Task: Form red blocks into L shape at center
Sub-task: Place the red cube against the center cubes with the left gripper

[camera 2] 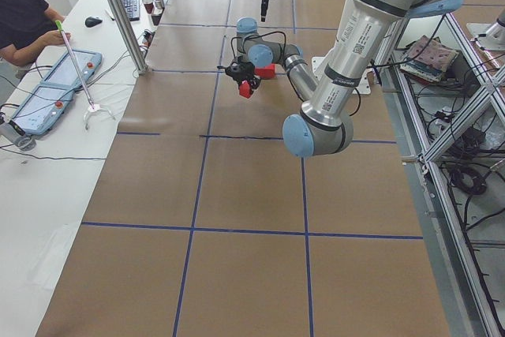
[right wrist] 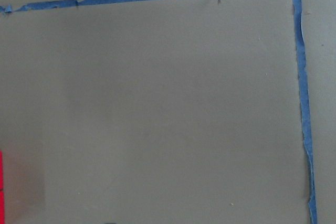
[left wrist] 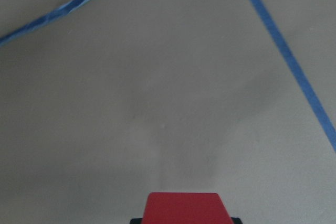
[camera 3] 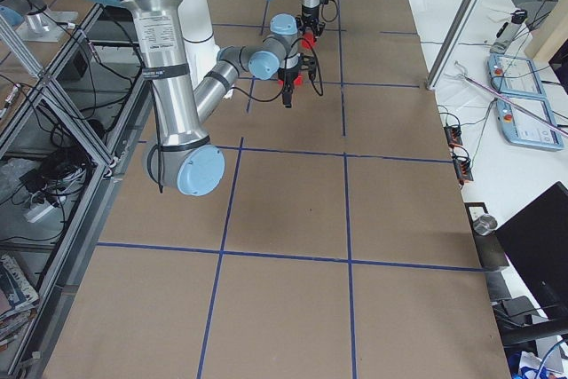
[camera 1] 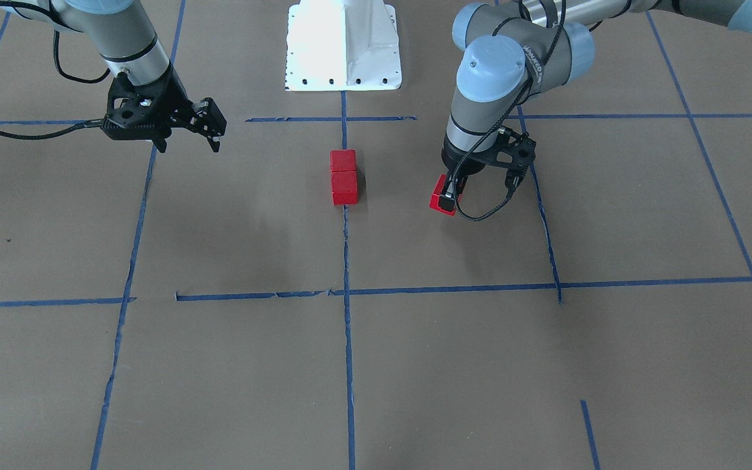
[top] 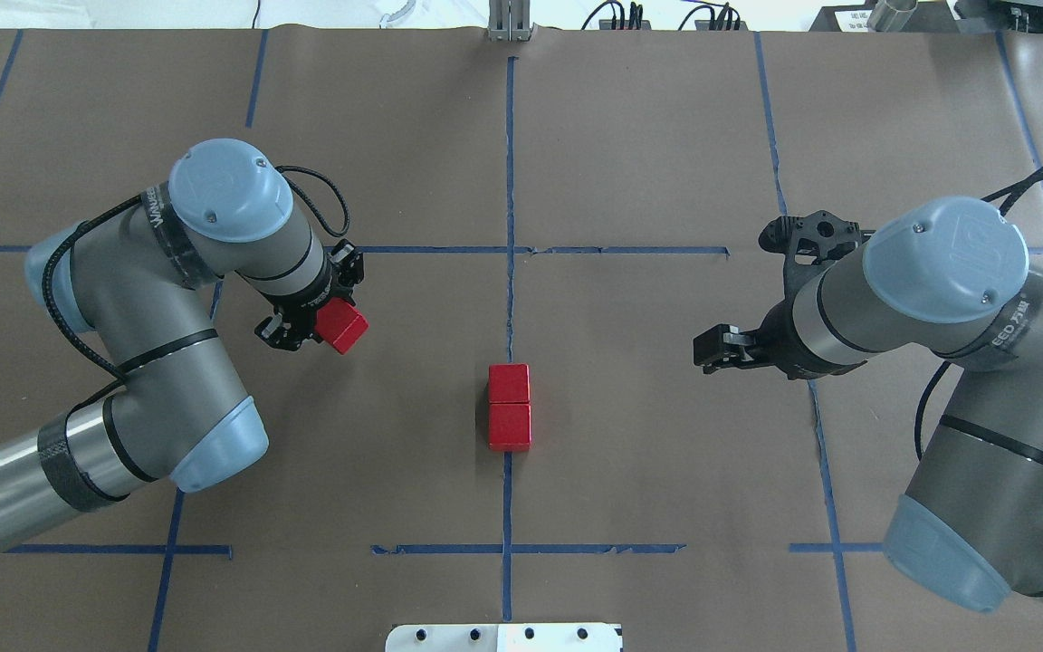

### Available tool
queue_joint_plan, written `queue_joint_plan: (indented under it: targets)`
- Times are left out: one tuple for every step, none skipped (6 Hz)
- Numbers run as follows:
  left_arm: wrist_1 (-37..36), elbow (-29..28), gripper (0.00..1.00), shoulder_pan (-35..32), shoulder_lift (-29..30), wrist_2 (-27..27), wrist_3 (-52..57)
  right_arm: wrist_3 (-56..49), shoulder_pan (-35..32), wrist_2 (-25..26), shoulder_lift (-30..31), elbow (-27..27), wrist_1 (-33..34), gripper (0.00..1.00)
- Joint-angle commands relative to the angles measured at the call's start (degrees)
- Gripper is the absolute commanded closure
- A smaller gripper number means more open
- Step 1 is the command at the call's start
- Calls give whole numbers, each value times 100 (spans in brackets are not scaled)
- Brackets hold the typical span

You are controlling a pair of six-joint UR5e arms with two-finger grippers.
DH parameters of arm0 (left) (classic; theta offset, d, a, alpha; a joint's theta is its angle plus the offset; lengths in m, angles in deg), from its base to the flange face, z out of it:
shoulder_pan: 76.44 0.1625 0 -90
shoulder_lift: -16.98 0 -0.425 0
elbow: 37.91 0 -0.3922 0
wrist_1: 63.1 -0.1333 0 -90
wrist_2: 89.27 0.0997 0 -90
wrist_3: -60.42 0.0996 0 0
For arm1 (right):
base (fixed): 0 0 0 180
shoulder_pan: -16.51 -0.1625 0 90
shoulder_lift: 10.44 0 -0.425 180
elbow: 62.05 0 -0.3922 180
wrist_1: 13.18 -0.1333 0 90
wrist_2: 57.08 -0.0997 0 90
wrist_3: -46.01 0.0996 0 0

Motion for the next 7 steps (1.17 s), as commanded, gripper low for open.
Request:
queue_joint_plan:
  targets:
    - [-61,-101,97,283,210,-19,-1618,4,6,24,2,1,0,0]
    - [-52,-111,97,301,272,-11,-2313,4,15,33,2,-8,0,0]
    - [-26,-129,98,397,324,15,-2642,4,15,33,2,-8,0,0]
    - [35,-181,98,580,386,94,-3002,4,15,42,2,-8,0,0]
    - [140,-460,98,748,595,469,-3214,4,15,33,11,-8,0,0]
    - [359,-628,98,749,667,481,-3408,4,15,42,11,-17,0,0]
    - [439,-812,98,758,790,482,-3410,4,15,33,11,-17,0,0]
